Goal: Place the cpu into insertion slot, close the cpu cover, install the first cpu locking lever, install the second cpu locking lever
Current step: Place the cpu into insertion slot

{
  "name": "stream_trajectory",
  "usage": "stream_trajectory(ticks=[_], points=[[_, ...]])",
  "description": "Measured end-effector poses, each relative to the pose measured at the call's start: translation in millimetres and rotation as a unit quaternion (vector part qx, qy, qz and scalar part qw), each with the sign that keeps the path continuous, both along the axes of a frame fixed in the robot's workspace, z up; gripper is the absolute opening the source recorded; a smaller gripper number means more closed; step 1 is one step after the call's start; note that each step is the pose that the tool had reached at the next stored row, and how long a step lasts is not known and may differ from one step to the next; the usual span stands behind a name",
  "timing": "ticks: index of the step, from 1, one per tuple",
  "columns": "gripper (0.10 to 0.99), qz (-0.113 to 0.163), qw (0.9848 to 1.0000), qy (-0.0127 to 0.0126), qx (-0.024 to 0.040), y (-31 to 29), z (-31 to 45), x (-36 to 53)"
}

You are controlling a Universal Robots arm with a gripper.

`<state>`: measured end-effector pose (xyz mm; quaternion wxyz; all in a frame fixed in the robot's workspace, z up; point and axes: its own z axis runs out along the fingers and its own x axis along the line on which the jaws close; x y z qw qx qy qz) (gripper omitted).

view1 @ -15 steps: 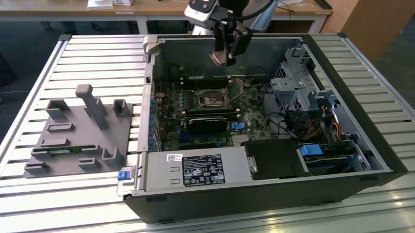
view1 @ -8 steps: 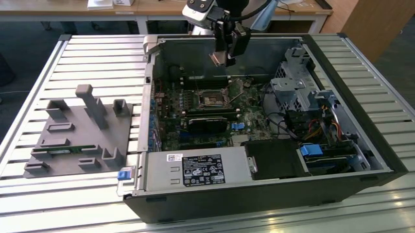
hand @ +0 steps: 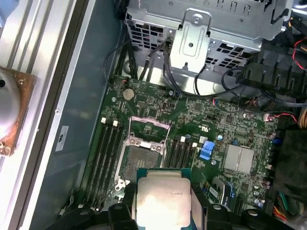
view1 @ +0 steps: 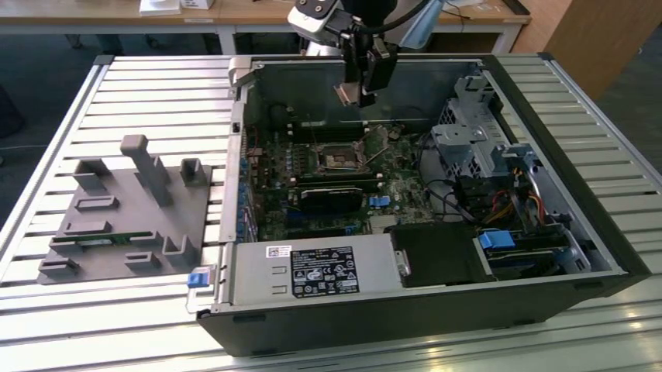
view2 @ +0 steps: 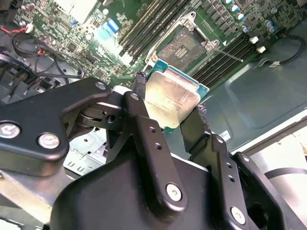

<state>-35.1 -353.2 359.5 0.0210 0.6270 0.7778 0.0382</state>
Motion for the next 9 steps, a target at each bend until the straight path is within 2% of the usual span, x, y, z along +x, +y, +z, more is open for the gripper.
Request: stream_trajectory(ticks=[9], points=[[0.541, -0.025, 0.9997, 0.0001, -0.0006, 0.1, -2.0, 0.0]])
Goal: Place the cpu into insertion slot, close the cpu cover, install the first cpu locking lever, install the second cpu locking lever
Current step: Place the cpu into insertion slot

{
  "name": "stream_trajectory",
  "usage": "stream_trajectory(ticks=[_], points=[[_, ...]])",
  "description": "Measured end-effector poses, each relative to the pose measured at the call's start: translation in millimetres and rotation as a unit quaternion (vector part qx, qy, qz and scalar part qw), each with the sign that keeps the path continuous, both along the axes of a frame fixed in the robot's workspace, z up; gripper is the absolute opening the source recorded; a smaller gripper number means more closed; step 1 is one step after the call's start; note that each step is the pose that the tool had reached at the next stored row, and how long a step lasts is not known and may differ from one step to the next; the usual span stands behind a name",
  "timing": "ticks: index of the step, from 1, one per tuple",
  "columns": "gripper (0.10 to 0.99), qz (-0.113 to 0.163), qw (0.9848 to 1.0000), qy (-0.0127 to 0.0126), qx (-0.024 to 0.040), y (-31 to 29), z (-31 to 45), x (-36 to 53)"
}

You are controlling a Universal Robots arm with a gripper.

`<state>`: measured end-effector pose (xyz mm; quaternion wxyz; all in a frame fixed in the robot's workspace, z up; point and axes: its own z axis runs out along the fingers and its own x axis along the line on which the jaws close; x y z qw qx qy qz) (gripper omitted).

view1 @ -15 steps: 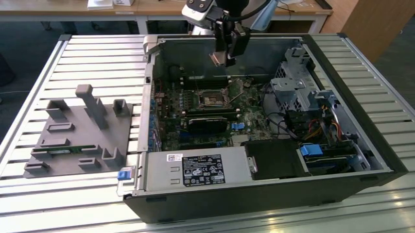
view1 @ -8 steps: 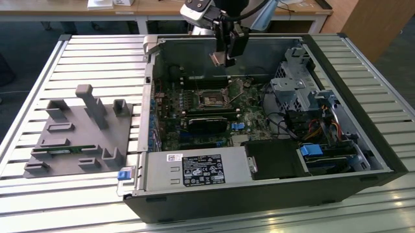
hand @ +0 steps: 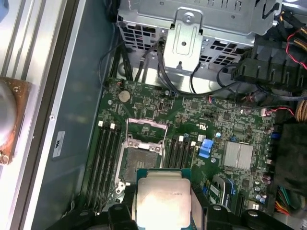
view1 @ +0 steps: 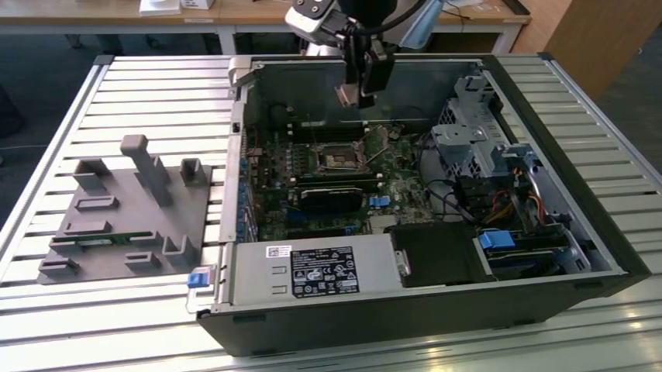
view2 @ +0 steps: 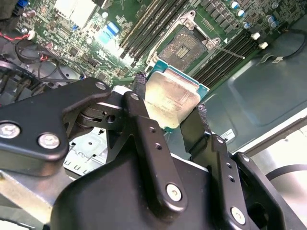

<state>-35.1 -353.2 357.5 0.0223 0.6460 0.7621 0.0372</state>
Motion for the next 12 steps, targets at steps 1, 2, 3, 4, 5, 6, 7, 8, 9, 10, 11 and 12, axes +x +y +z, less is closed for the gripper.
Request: stream_trajectory(ticks=[1, 2, 3, 4, 5, 6, 7, 8, 9, 10, 11, 12], points=[[0.541, -0.002, 1.0000, 0.0000, 0.0000, 0.0, -0.8, 0.0], [0.541, -0.004, 1.0000, -0.0001, 0.0001, 0.0, -1.6, 0.0], [0.541, -0.005, 1.0000, 0.0000, 0.0000, 0.0, -2.5, 0.0], [0.541, -0.006, 1.0000, -0.0001, 0.0001, 0.0, -3.3, 0.0], [0.541, -0.006, 1.0000, 0.0001, 0.0000, 0.0, -3.7, 0.0], [0.541, -0.007, 1.0000, 0.0002, -0.0001, 0.0, -4.0, 0.0], [0.541, -0.007, 1.0000, 0.0003, 0.0000, 0.0, -4.6, -0.1], [0.541, -0.007, 1.0000, 0.0004, -0.0002, 0.0, -5.2, -0.1], [0.541, -0.007, 1.0000, 0.0005, -0.0002, 0.0, -5.5, 0.0], [0.541, -0.007, 1.0000, 0.0007, -0.0003, 0.0, -5.6, 0.0], [0.541, -0.008, 1.0000, 0.0008, -0.0003, 0.0, -5.9, 0.0], [0.541, -0.008, 1.0000, 0.0008, -0.0002, 0.0, -6.2, 0.0]])
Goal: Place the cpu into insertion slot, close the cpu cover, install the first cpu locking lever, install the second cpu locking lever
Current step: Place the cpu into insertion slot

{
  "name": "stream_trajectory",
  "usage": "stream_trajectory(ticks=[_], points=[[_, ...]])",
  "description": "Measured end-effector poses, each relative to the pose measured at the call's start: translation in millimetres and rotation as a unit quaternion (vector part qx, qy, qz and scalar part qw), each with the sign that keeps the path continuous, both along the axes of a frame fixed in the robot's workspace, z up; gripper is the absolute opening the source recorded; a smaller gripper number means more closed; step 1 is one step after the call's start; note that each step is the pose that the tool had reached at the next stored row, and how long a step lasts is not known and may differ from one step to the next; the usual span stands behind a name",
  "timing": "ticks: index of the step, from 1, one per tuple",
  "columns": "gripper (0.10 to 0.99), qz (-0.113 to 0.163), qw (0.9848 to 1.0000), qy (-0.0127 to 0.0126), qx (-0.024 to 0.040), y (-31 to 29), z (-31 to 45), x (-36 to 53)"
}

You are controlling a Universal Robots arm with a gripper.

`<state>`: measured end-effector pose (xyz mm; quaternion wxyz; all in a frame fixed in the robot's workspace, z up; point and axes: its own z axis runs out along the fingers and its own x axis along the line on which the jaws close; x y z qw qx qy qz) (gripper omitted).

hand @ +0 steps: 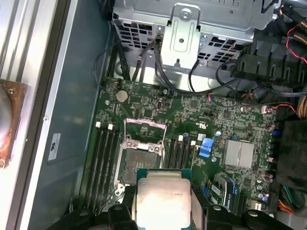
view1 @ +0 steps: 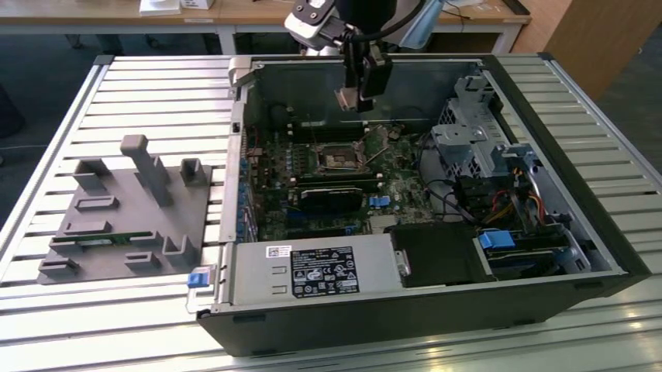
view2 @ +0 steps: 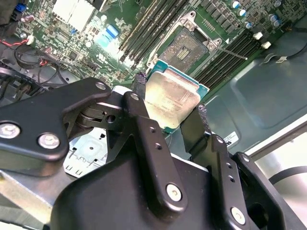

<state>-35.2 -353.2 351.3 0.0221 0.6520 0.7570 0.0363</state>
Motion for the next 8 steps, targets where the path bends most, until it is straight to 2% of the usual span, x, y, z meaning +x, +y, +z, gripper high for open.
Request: stream_trajectory(ticks=[8], points=[[0.541, -0.002, 1.0000, 0.0002, 0.0000, 0.0, -1.8, 0.0]])
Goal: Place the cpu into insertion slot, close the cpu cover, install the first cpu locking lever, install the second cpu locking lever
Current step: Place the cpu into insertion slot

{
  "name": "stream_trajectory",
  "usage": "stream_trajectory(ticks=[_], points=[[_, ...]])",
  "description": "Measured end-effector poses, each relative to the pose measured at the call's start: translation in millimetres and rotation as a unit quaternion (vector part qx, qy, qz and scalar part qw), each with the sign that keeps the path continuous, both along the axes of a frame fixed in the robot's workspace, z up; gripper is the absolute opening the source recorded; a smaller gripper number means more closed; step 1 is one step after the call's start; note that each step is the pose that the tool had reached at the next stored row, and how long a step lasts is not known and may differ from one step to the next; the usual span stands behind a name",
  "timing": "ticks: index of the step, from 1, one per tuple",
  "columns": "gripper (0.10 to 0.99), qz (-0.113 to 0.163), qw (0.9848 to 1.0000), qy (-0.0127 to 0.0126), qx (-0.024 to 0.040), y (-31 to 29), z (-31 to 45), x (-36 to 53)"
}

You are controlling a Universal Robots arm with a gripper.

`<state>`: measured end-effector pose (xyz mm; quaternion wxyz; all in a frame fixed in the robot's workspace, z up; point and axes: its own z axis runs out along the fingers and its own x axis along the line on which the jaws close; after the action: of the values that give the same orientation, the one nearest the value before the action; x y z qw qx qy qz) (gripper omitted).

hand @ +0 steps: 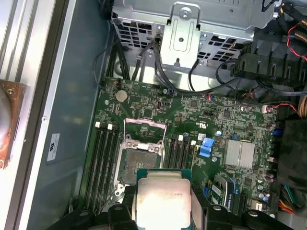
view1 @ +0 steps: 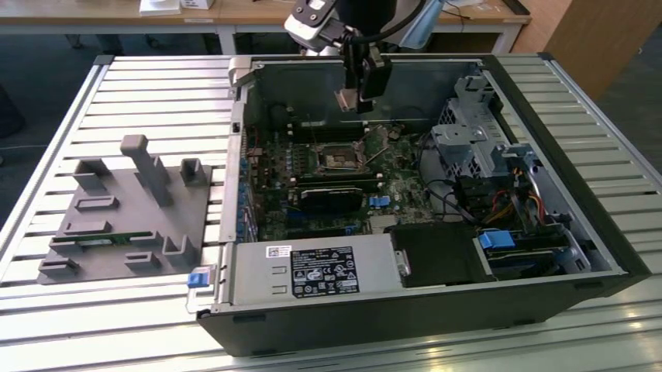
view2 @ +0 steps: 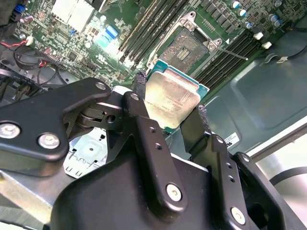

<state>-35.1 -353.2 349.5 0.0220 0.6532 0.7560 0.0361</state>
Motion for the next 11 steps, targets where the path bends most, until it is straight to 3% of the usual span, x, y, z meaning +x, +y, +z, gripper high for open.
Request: stream_trajectory(ticks=[11], points=[[0.541, -0.002, 1.0000, 0.0000, 0.0000, 0.0, -1.8, 0.0]])
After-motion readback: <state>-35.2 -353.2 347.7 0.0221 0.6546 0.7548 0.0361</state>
